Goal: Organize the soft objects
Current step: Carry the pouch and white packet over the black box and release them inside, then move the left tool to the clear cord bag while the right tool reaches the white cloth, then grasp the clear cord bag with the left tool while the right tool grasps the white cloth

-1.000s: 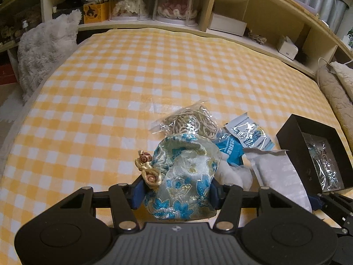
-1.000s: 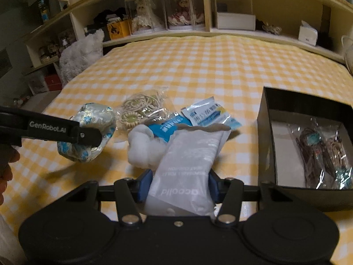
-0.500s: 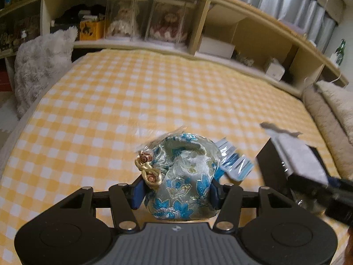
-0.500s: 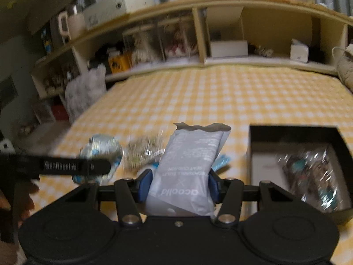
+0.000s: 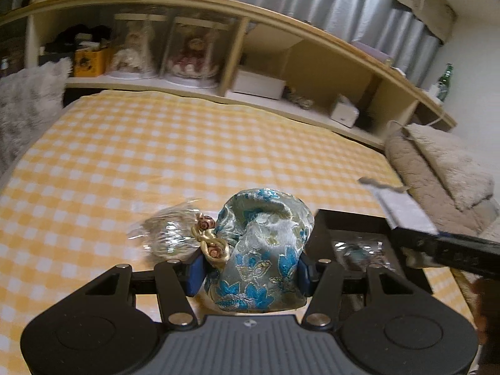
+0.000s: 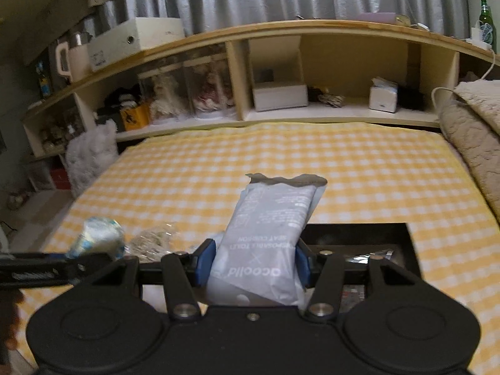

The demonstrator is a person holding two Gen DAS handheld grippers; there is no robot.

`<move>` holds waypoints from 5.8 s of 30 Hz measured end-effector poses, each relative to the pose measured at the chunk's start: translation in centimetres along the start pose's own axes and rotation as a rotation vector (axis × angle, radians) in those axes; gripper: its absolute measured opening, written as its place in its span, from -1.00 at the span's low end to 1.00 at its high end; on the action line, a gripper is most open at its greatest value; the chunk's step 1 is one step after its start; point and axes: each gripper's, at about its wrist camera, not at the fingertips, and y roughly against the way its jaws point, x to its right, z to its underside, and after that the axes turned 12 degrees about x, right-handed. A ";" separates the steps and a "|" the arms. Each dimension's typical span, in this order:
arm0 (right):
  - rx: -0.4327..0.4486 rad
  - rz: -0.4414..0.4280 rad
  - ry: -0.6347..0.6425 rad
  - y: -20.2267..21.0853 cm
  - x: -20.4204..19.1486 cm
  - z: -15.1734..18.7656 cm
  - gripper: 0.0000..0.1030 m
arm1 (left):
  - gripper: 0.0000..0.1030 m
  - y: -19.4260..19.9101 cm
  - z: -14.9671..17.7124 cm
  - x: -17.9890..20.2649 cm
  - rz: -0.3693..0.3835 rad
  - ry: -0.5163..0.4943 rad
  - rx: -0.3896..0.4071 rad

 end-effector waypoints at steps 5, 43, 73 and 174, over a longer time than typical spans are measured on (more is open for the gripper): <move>-0.054 0.003 0.001 -0.9 2.3 0.7 0.05 | 0.09 -0.2 0.2 1.6 0.044 0.005 -0.005; -0.058 0.034 -0.372 -0.6 10.8 1.4 0.58 | 0.09 -11.2 1.1 12.3 0.241 -0.171 -0.152; -0.090 0.102 -0.327 -0.9 11.8 2.0 0.60 | 0.90 -13.5 2.6 13.8 0.269 -0.441 -0.230; -0.369 -0.388 0.284 -7.9 -9.5 8.6 -0.44 | 0.88 -14.4 1.2 -6.7 0.037 -0.370 -0.245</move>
